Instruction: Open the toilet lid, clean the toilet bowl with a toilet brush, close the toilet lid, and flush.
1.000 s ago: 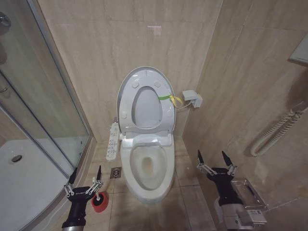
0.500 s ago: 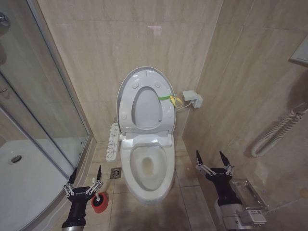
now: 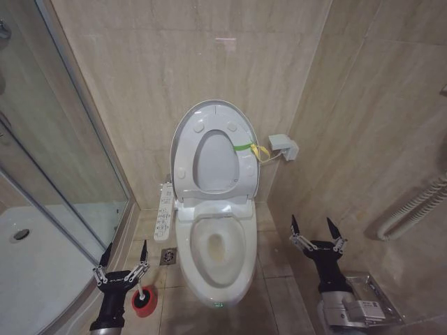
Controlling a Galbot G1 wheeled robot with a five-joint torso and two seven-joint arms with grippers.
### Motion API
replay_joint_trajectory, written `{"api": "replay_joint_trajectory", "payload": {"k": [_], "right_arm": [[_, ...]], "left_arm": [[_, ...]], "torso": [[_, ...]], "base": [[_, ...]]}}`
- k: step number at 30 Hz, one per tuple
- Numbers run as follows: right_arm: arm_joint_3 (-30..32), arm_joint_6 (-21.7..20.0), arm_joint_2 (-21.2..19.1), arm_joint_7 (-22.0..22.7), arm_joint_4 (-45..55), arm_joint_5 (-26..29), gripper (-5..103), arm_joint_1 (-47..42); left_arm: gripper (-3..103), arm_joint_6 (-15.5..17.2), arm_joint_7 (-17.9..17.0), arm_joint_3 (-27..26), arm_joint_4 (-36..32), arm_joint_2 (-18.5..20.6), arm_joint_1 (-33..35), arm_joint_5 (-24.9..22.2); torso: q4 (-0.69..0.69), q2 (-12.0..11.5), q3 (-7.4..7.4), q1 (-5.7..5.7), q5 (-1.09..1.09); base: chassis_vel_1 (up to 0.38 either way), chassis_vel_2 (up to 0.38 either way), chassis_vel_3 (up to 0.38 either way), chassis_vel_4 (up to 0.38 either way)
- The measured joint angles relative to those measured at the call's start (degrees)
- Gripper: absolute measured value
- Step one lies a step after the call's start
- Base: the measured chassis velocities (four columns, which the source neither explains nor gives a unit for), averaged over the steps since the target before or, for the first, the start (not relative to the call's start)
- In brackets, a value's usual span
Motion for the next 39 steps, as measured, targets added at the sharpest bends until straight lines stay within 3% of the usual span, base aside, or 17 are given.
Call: {"api": "replay_joint_trajectory", "payload": {"k": [12,17,20,39], "right_arm": [[0.19,2.30,0.04,1.65,-1.54,-1.24,100,1.98],[0.39,0.44,-0.46,2.22,-1.70,-3.10,100,3.13],[-0.32,-1.26,-0.98,4.69,-3.93,-3.62,100,6.64],[-2.98,-3.81,-8.22,7.42,-17.86,1.05,100,26.36]], "left_arm": [[97,0.00,0.00,0.00,0.00,0.00,0.00,0.00],[97,0.00,0.00,0.00,0.00,0.00,-0.02,0.00],[97,0.00,0.00,0.00,0.00,0.00,0.00,0.00],[97,0.00,0.00,0.00,0.00,-0.01,0.00,0.00]], "torso": [[0.02,0.00,0.02,0.05,0.01],[0.00,-0.01,0.02,0.07,0.00],[0.00,0.00,0.00,0.00,0.01],[0.01,0.00,0.01,0.02,0.01]], "base": [[-0.037,0.057,0.049,-0.052],[-0.070,0.062,0.066,-0.055],[0.019,-0.016,-0.007,0.008],[0.006,-0.005,-0.004,0.003]]}}
